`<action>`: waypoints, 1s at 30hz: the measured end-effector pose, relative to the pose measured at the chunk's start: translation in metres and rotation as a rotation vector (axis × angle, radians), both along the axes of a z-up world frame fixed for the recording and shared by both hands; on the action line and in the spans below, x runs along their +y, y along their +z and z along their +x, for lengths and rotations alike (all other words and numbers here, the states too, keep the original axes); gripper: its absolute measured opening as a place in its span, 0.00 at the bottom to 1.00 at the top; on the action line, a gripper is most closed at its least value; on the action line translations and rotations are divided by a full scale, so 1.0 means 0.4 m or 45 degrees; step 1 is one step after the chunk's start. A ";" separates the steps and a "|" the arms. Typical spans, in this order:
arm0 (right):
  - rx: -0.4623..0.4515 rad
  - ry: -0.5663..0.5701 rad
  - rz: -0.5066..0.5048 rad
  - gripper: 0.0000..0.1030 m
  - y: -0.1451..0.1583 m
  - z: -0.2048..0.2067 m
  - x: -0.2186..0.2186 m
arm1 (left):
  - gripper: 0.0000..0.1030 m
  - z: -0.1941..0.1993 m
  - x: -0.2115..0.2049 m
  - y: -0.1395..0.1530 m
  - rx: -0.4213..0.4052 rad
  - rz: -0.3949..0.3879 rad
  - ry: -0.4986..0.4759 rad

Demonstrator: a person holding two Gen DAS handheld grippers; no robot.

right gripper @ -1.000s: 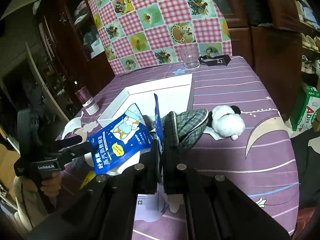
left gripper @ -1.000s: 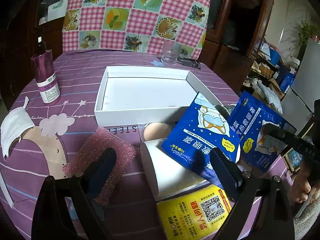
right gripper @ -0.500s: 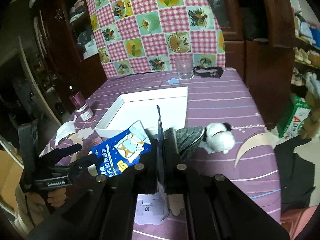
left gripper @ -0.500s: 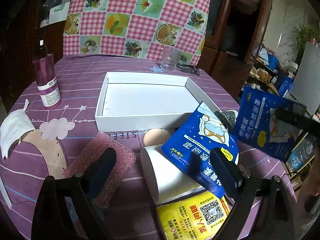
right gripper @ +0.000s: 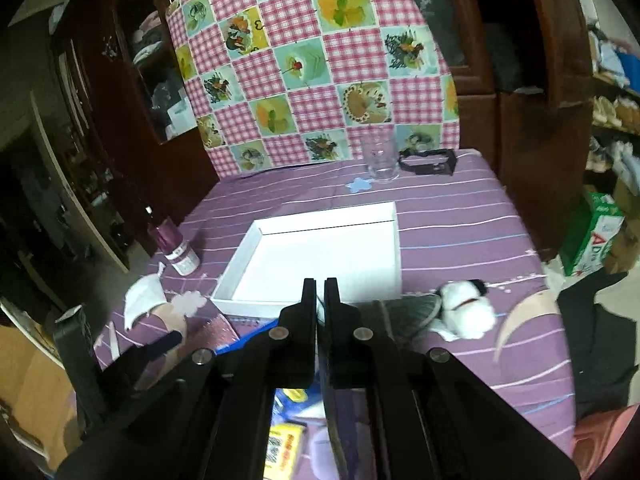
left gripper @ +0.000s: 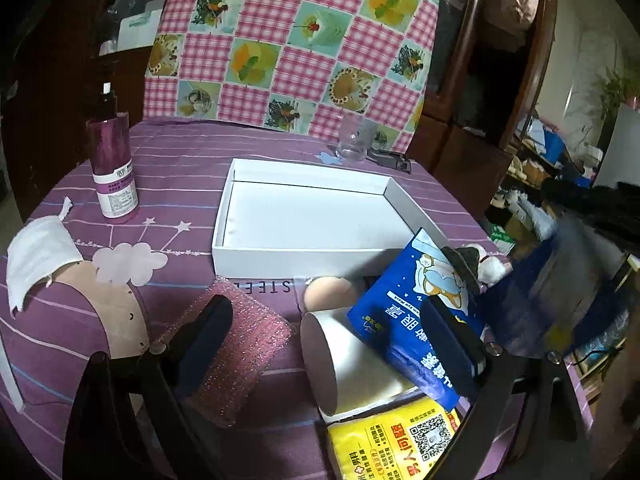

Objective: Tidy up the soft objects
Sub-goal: 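Lift the blue packet with the right gripper and pull it clear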

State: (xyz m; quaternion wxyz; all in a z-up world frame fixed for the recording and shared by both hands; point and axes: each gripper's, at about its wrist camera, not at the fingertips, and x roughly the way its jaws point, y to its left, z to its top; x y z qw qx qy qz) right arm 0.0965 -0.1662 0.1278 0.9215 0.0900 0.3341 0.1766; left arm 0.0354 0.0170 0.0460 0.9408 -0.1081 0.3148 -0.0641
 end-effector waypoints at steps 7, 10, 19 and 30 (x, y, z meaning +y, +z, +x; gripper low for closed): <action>0.041 0.020 0.079 0.01 -0.058 0.021 -0.022 | 0.93 0.005 -0.012 -0.006 0.017 -0.005 -0.038; 0.045 0.056 0.109 0.01 -0.085 0.015 -0.039 | 0.93 0.006 -0.022 -0.010 0.024 0.014 -0.050; 0.051 0.076 0.050 0.59 -0.143 -0.016 -0.082 | 0.93 0.003 -0.043 -0.017 0.033 0.054 -0.078; 0.139 0.138 -0.111 0.61 -0.229 -0.064 -0.102 | 0.93 -0.015 -0.078 -0.008 -0.008 0.100 -0.143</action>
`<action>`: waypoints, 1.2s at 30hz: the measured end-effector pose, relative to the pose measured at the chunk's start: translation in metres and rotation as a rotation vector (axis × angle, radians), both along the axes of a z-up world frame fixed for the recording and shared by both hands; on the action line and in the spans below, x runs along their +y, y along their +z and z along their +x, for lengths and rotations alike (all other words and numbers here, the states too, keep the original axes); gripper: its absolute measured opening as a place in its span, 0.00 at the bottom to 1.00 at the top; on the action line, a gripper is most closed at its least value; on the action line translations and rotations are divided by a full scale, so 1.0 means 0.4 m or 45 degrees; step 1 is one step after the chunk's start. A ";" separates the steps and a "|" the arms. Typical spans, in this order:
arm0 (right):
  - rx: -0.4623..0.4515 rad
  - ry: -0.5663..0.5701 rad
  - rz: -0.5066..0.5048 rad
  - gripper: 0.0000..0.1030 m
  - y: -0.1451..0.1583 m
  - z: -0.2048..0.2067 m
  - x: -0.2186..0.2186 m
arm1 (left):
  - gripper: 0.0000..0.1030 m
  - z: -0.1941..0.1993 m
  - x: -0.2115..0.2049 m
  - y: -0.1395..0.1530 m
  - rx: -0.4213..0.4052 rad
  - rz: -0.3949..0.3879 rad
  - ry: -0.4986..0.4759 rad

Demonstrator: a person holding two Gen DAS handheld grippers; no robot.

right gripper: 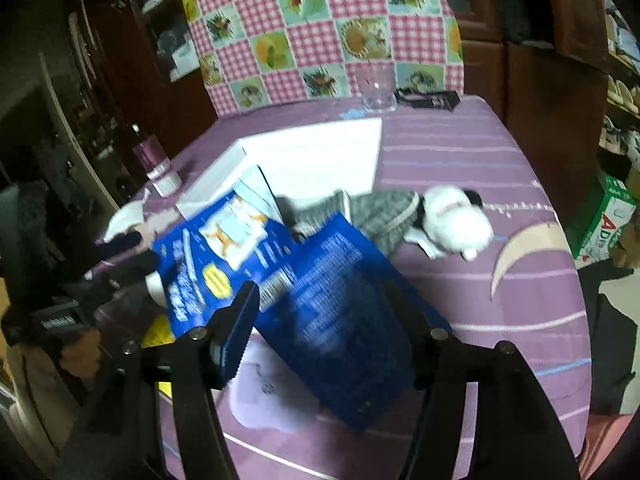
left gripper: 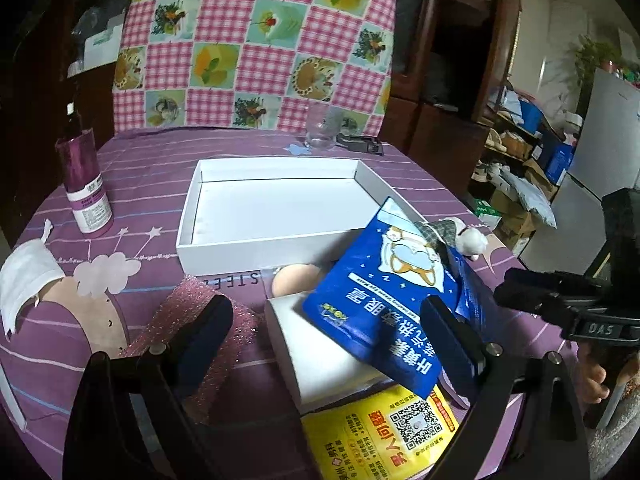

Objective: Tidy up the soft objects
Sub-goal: 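Lift the blue packet with the right gripper and pull it clear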

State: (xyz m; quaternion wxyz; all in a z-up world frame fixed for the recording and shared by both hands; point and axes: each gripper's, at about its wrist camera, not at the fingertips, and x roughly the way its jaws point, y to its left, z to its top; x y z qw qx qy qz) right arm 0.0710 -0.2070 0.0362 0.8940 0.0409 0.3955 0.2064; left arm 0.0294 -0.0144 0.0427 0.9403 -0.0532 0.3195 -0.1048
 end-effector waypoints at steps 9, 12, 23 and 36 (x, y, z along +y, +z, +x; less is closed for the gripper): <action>0.011 0.175 -0.056 0.70 -0.029 -0.034 0.040 | 0.93 -0.010 -0.039 -0.003 -0.035 0.075 -0.039; 0.049 0.193 -0.141 0.71 -0.056 -0.023 0.071 | 0.93 -0.004 -0.040 -0.009 -0.017 0.089 -0.027; 0.065 0.057 -0.202 0.54 -0.095 0.010 0.064 | 0.93 0.003 -0.040 -0.017 -0.008 0.118 -0.016; 0.088 0.015 -0.048 0.01 -0.094 0.010 0.016 | 0.93 0.008 -0.034 -0.021 -0.006 0.119 -0.007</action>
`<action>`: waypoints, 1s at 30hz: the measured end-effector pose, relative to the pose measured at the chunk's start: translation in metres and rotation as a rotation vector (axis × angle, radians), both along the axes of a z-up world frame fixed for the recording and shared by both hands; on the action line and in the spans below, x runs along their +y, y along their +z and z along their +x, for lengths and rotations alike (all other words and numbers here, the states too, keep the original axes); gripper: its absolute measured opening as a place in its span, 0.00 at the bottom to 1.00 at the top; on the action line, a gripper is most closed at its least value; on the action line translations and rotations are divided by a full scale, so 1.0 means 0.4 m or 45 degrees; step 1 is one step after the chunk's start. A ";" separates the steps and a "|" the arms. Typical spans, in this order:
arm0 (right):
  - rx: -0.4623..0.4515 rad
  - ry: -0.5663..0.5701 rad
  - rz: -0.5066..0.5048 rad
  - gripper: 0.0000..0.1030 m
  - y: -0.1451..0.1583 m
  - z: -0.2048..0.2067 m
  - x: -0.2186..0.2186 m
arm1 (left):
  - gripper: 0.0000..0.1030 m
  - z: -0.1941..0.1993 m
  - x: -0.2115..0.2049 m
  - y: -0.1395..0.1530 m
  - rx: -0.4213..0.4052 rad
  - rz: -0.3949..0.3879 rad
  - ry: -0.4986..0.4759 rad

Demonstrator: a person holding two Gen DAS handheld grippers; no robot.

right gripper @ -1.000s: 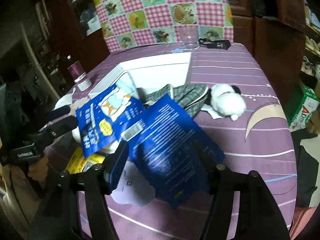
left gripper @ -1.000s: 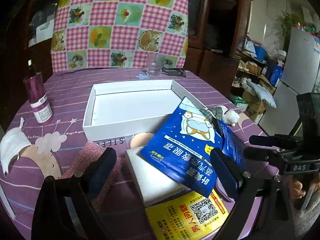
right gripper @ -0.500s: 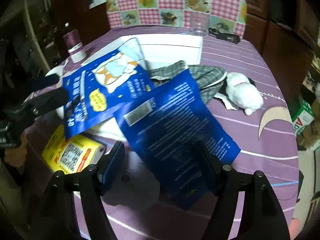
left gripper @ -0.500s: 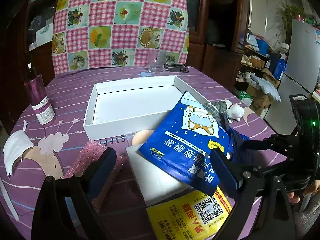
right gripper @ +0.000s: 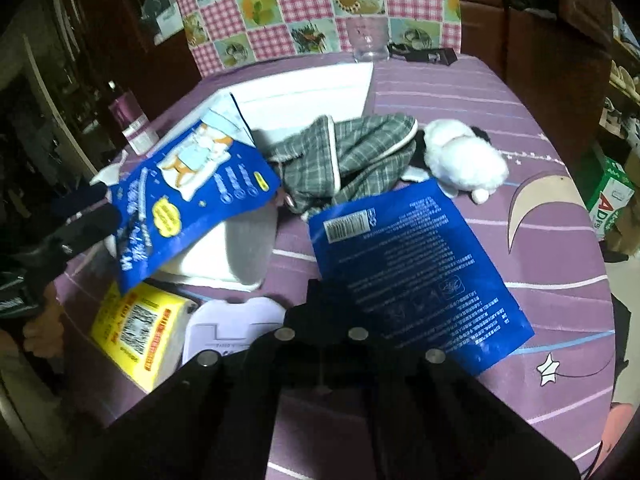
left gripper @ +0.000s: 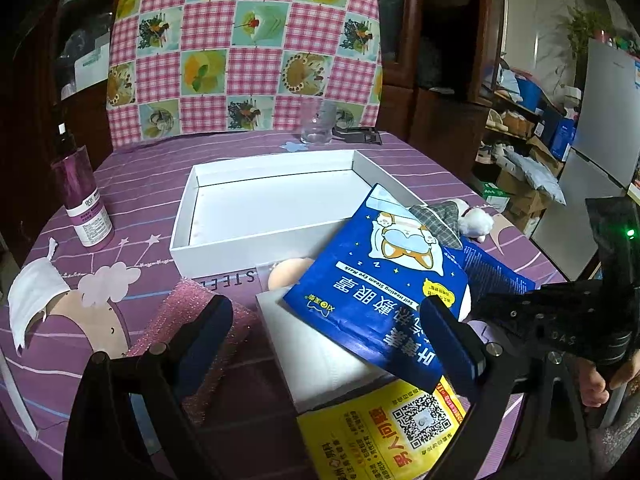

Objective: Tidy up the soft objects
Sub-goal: 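Lift the blue packet with the right gripper and pull it clear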

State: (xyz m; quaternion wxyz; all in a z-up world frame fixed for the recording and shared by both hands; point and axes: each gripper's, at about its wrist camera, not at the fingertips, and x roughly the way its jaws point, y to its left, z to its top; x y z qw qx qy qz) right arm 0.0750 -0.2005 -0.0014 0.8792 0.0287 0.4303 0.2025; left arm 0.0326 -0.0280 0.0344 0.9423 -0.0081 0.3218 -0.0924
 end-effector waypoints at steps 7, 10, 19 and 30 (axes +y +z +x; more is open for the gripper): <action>-0.088 -0.022 0.102 0.01 0.037 -0.028 -0.028 | 0.93 -0.001 0.000 0.000 0.000 -0.005 -0.004; -0.127 -0.007 0.161 0.01 0.059 -0.038 -0.040 | 0.93 -0.001 -0.001 -0.001 -0.001 -0.011 -0.009; -0.071 -0.294 0.112 0.73 0.054 0.015 -0.154 | 0.93 -0.008 -0.003 0.005 -0.015 -0.050 -0.056; 0.067 -0.242 0.045 0.89 -0.020 0.069 -0.125 | 0.93 -0.011 -0.025 -0.001 -0.012 -0.018 -0.095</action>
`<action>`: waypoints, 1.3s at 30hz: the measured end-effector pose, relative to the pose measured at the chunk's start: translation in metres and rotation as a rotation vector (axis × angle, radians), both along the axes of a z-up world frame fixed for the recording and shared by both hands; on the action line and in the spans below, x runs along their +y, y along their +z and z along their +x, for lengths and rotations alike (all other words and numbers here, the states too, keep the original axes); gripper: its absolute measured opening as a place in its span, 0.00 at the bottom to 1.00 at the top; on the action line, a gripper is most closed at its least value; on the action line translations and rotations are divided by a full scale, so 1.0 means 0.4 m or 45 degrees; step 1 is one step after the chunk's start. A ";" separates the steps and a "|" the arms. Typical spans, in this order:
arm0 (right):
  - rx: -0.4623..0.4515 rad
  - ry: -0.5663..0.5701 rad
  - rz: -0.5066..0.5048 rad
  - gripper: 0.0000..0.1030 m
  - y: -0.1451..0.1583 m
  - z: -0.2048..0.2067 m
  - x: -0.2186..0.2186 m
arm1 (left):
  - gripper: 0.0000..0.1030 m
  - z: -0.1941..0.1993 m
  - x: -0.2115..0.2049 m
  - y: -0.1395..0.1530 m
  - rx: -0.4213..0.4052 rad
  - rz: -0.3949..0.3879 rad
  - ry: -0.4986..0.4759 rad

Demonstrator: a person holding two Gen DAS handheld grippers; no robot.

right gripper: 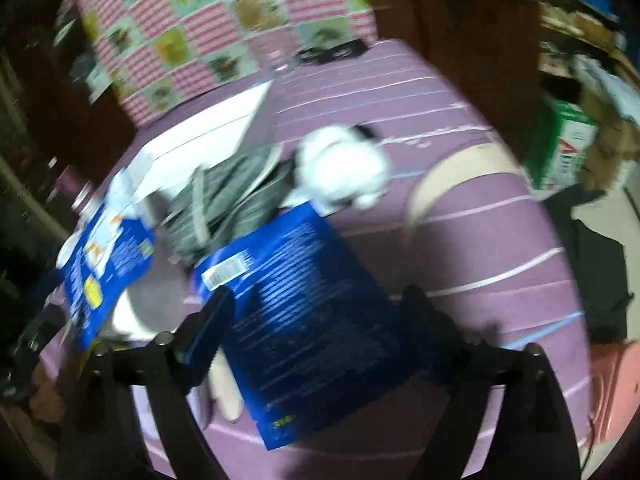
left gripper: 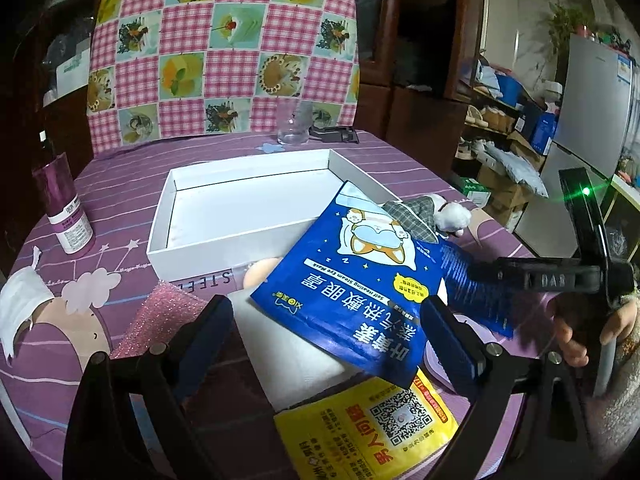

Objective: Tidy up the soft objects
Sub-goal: 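Lift the blue packet with the right gripper and pull it clear, then grasp the second blue packet with the left gripper while the right gripper holds the first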

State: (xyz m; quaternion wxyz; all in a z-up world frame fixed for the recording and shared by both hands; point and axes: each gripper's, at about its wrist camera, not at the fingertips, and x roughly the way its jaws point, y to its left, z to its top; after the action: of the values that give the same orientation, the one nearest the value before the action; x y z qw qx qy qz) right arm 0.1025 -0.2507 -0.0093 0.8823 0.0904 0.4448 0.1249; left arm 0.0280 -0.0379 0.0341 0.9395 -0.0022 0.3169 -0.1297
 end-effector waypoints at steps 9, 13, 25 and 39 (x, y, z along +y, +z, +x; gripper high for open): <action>-0.012 0.102 -0.341 1.00 -0.033 -0.007 0.096 | 0.93 0.001 0.006 0.002 -0.005 -0.003 0.011; -0.011 0.096 -0.360 1.00 -0.034 -0.009 0.094 | 0.93 0.001 0.008 0.003 -0.002 -0.003 0.015; -0.017 0.147 -0.373 1.00 -0.035 -0.018 0.098 | 0.93 0.000 0.010 0.007 -0.009 -0.011 0.007; -0.005 0.182 -0.366 0.63 -0.013 -0.044 0.125 | 0.93 0.001 0.014 0.009 -0.010 -0.015 0.010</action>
State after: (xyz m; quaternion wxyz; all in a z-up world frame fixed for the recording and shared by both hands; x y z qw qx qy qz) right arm 0.0850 -0.2008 -0.0145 0.8759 -0.0689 0.4616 0.1226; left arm 0.0286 -0.0322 0.0376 0.9413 -0.0087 0.3124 -0.1278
